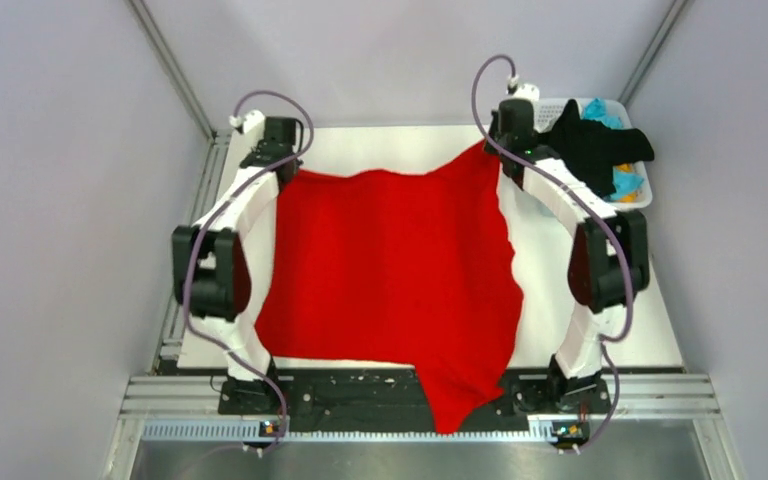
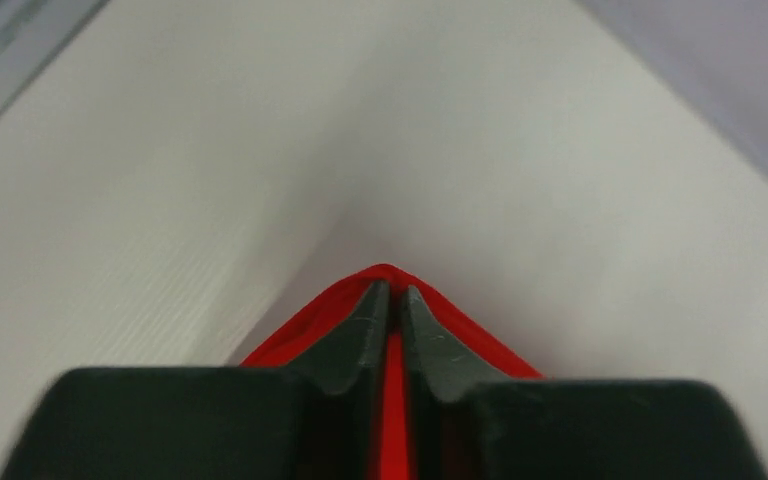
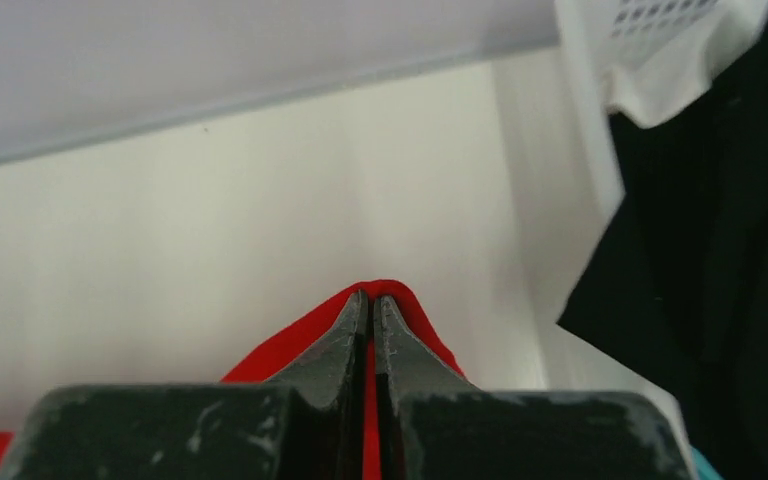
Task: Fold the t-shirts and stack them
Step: Flatten out the tshirt
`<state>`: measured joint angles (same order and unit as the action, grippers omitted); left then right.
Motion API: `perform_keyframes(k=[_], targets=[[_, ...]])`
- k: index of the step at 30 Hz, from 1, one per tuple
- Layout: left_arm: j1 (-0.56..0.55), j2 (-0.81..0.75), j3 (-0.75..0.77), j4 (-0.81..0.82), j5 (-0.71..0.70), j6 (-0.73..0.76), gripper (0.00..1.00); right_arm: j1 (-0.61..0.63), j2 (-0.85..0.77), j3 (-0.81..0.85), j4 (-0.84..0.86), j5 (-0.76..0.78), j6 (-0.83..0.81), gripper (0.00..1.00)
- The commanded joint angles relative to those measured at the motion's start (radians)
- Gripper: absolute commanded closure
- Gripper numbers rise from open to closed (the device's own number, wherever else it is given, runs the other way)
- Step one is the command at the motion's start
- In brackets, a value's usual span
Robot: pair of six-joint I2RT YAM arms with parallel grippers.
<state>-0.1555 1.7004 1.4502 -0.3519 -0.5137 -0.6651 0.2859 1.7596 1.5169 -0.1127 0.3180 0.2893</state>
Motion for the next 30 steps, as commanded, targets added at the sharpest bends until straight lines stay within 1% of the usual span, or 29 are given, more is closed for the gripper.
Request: perform_keyframes(k=[1,2,3,4,5,6,7,8,9,10,12,14,15,17,18,19,20,22,25,28,30], targets=[[0.058,0.219,0.164,-0.014,0.108,-0.066,0.75,-0.041,0.208,0.089,0.157,-0.206,0.095,0.98],[0.069,0.267,0.205,-0.026,0.119,-0.068,0.64,-0.049,0.270,0.140,0.140,-0.228,0.104,0.95],[0.078,0.308,0.254,-0.030,0.116,-0.066,0.52,-0.058,0.339,0.208,0.120,-0.252,0.111,0.90],[0.085,0.340,0.290,-0.035,0.115,-0.057,0.33,-0.065,0.401,0.275,0.075,-0.279,0.111,0.79],[0.090,0.363,0.320,-0.046,0.116,-0.042,0.06,-0.069,0.455,0.349,0.039,-0.300,0.108,0.66],[0.092,0.374,0.342,-0.061,0.111,-0.035,0.02,-0.072,0.503,0.419,-0.005,-0.313,0.107,0.56],[0.092,0.371,0.348,-0.066,0.105,-0.026,0.01,-0.071,0.534,0.477,-0.055,-0.314,0.107,0.47],[0.092,0.355,0.337,-0.061,0.104,-0.020,0.01,-0.070,0.552,0.514,-0.087,-0.314,0.110,0.35],[0.091,0.337,0.315,-0.050,0.106,-0.017,0.01,-0.071,0.554,0.522,-0.102,-0.314,0.114,0.19],[0.091,0.310,0.289,-0.038,0.117,-0.011,0.01,-0.071,0.543,0.512,-0.104,-0.339,0.119,0.10],[0.091,0.251,0.223,-0.029,0.163,-0.016,0.01,-0.069,0.503,0.463,-0.095,-0.376,0.141,0.02],[0.092,0.187,0.141,-0.007,0.279,-0.020,0.01,-0.064,0.455,0.391,-0.086,-0.436,0.149,0.01],[0.090,0.152,0.093,0.021,0.367,-0.024,0.01,-0.060,0.422,0.352,-0.084,-0.465,0.153,0.01],[0.080,0.089,-0.031,0.115,0.574,-0.029,0.01,-0.046,0.373,0.269,-0.072,-0.510,0.151,0.01],[0.065,0.059,-0.091,0.189,0.651,-0.035,0.01,-0.036,0.350,0.219,-0.053,-0.517,0.161,0.01],[0.042,0.024,-0.149,0.233,0.694,-0.038,0.01,-0.028,0.331,0.178,-0.032,-0.528,0.172,0.01],[0.011,0.008,-0.191,0.256,0.709,-0.037,0.01,-0.018,0.322,0.144,-0.023,-0.539,0.181,0.01],[-0.067,-0.023,-0.253,0.264,0.683,-0.025,0.01,0.001,0.320,0.110,-0.023,-0.539,0.188,0.01],[-0.176,-0.022,-0.290,0.249,0.674,0.006,0.01,0.027,0.343,0.097,-0.021,-0.498,0.189,0.01],[-0.221,-0.026,-0.355,0.245,0.665,-0.008,0.01,0.035,0.378,0.097,-0.018,-0.495,0.218,0.01],[-0.237,-0.042,-0.453,0.306,0.672,-0.046,0.01,0.036,0.404,0.097,0.006,-0.525,0.218,0.01]])
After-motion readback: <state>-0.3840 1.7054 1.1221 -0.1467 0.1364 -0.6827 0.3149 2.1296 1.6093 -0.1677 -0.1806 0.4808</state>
